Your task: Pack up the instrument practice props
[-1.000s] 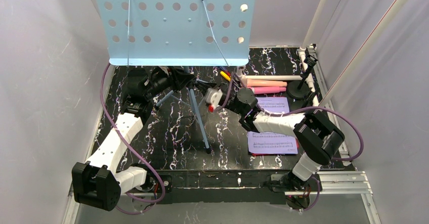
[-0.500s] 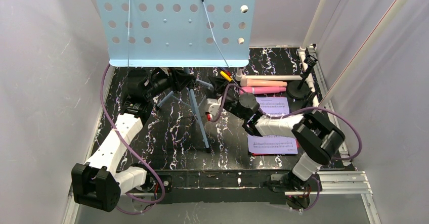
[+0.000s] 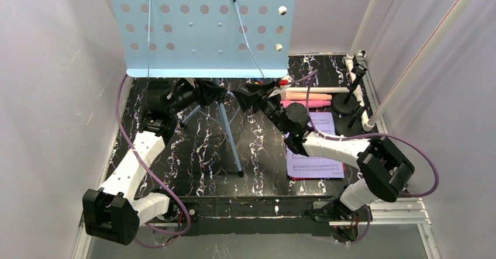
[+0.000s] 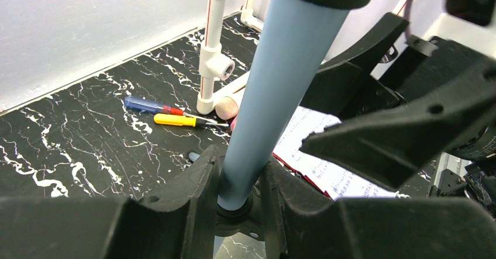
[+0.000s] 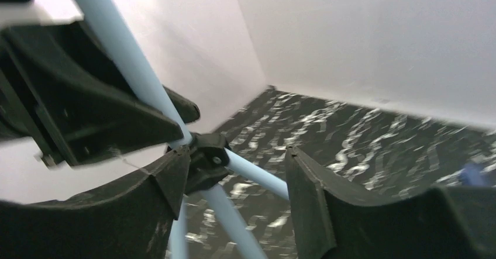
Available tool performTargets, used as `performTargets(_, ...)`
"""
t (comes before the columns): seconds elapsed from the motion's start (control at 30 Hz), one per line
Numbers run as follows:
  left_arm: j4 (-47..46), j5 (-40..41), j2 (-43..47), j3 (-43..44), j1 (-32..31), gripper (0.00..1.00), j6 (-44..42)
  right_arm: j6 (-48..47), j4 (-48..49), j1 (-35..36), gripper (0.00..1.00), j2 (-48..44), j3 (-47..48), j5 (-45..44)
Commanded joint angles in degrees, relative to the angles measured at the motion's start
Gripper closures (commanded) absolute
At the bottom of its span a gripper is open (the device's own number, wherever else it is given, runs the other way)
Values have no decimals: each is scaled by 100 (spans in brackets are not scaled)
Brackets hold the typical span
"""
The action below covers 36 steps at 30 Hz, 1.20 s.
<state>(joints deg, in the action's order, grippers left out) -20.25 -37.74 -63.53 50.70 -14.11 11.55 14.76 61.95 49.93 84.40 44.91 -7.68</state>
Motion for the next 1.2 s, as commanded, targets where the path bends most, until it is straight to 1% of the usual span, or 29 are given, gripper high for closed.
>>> performTargets(0.0,258,-419,215,71,-100,100,384,2787,-43,5,34,288,464,-337)
performTargets(0.07,258,-419,230,63,-96,100,379,3207,0,7,36,440,529,-210)
performTargets(0.13,258,-422,234,63,-96,100,377,3431,-25,5,37,566,614,-21)
performTargets(0.3,258,-428,257,63,-100,100,368,3750,-236,7,39,814,693,245)
performTargets(0.37,258,-428,270,63,-101,100,365,3850,-192,4,43,852,623,251)
performTargets(0.5,258,-419,271,63,-100,100,363,3929,-6,3,59,887,508,461)
performTargets(0.53,260,-421,271,63,-99,100,362,3862,14,5,65,879,510,528)
performTargets(0.63,258,-427,271,63,-101,100,357,3355,60,4,88,817,521,714)
performTargets(0.67,258,-430,271,63,-101,100,364,3010,76,-8,94,789,534,724)
performTargets(0.7,258,-438,271,59,-96,100,358,2600,83,-3,98,754,555,932)
performTargets(0.73,260,-441,271,57,-100,100,365,2072,116,-2,99,725,576,1064)
performTargets(0.77,254,-452,271,61,-100,100,372,1520,187,-7,99,705,588,1232)
performTargets(0.9,231,-496,263,48,-101,100,377,-1640,281,-10,99,613,529,1987)
performTargets(0.97,183,-524,247,24,-101,100,392,-3375,95,-10,99,579,467,2393)
performTargets(1.07,108,-552,223,-2,-101,100,426,-5746,-344,-11,99,611,436,2643)
performTargets(1.13,81,-551,225,-26,-99,100,423,-6769,-568,-16,98,640,480,2621)
performTargets(1.17,68,-551,227,-36,-101,100,419,-7097,-638,-14,95,635,512,2585)
